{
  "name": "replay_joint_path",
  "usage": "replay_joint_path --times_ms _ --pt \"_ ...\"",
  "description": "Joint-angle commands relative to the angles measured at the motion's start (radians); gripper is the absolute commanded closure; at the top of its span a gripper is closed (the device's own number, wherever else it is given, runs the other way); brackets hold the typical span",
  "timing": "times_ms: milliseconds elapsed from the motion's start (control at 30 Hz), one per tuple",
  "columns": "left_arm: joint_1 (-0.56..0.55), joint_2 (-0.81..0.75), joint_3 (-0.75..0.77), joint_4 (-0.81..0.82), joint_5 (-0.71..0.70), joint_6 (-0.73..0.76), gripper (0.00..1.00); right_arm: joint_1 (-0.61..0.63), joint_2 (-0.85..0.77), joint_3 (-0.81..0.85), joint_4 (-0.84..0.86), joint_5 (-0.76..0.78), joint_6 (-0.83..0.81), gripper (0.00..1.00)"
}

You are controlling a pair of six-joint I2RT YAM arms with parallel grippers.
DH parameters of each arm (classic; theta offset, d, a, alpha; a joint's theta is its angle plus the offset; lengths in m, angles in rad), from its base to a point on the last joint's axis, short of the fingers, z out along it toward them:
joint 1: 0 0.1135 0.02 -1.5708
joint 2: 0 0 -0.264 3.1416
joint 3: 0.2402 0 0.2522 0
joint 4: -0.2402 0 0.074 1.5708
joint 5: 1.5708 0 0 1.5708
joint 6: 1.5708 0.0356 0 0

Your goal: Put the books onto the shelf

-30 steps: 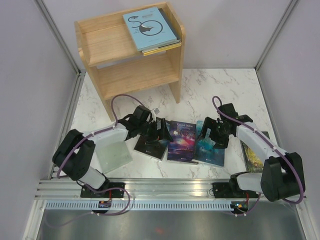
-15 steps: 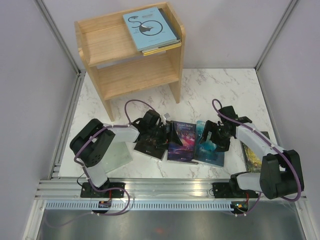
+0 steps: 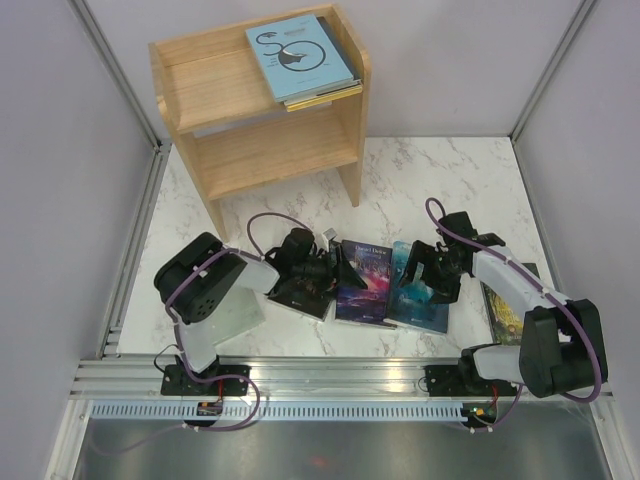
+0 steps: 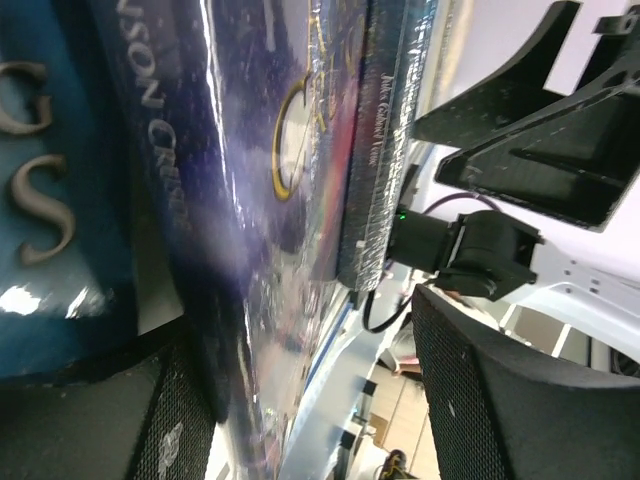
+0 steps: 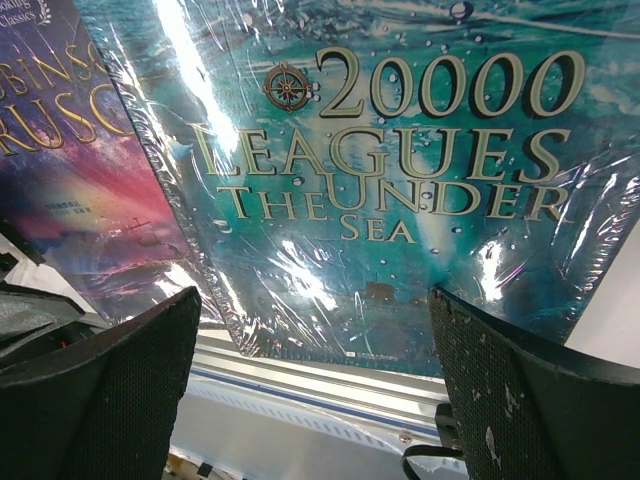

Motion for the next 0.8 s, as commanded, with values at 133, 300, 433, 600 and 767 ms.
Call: replay_joint_path --times_ms 133,300,433,600,767 --pt "-0.067 0.055 0.046 0.149 0.013 -0.108 0.46 0.015 0.067 -0.117 0.16 -0.02 -0.017 0.02" --pt "-0.069 0.045 0.063 0.101 0.012 -0.087 0.87 0.015 0.049 -0.12 0.16 -0.029 -0.014 0.02" --pt "-0.07 -0.021 0.061 -0.004 -0.03 -0.026 0.98 0.013 0.012 -0.105 0.154 -0.041 -0.013 0.02" --pt "-0.063 -0.141 0.066 -0.213 -0.097 0.056 0.98 0.013 -0.046 -0.031 0.103 -0.04 -0.011 0.02" --pt "-0.041 -0.334 0.059 -0.308 -0.146 0.068 0.98 0.015 -0.105 0.068 0.069 -0.104 0.012 0.02"
